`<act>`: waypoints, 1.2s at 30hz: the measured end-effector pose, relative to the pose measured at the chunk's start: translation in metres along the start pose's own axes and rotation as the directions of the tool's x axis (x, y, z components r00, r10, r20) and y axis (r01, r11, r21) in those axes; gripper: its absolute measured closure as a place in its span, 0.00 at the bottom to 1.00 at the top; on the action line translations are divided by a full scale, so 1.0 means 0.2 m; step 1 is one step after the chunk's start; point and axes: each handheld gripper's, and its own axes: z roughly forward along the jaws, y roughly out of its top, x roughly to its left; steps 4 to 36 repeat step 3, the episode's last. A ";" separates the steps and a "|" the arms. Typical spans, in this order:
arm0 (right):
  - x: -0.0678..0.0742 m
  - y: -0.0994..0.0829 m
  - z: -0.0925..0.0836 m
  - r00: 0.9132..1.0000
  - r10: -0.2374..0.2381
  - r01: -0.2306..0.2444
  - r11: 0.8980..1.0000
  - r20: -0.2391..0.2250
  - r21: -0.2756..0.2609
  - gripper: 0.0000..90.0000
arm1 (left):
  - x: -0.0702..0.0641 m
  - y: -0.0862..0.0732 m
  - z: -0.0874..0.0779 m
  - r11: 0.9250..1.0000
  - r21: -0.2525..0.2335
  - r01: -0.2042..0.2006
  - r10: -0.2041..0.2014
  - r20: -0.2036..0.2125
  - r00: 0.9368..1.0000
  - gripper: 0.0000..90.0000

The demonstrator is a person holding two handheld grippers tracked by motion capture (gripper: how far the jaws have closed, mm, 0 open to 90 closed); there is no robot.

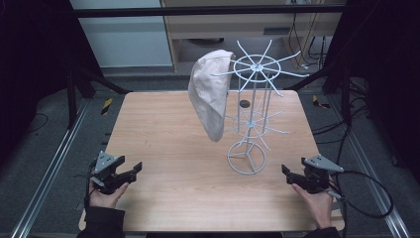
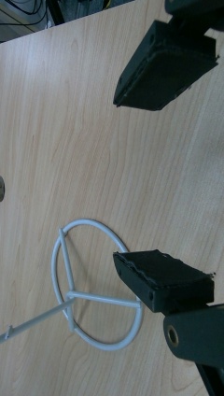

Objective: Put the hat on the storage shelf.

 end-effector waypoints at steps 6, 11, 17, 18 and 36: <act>0.00 0.00 0.00 1.000 0.003 -0.003 1.000 -0.002 0.000 0.22 | 0.01 0.00 0.00 1.000 -0.004 -0.001 0.001 -0.010 1.000 0.31; 0.00 0.00 0.00 1.000 0.003 -0.003 1.000 -0.002 0.000 0.22 | 0.01 0.00 0.00 1.000 -0.004 -0.001 0.001 -0.010 1.000 0.31; 0.00 0.00 0.00 1.000 0.003 -0.003 1.000 -0.002 0.000 0.22 | 0.01 0.00 0.00 1.000 -0.004 -0.001 0.001 -0.010 1.000 0.31; 0.00 0.00 0.00 1.000 0.003 -0.003 1.000 -0.002 0.000 0.22 | 0.01 0.00 0.00 1.000 -0.004 -0.001 0.001 -0.010 1.000 0.31; 0.00 0.00 0.00 1.000 0.003 -0.003 1.000 -0.002 0.000 0.22 | 0.01 0.00 0.00 1.000 -0.004 -0.001 0.001 -0.010 1.000 0.31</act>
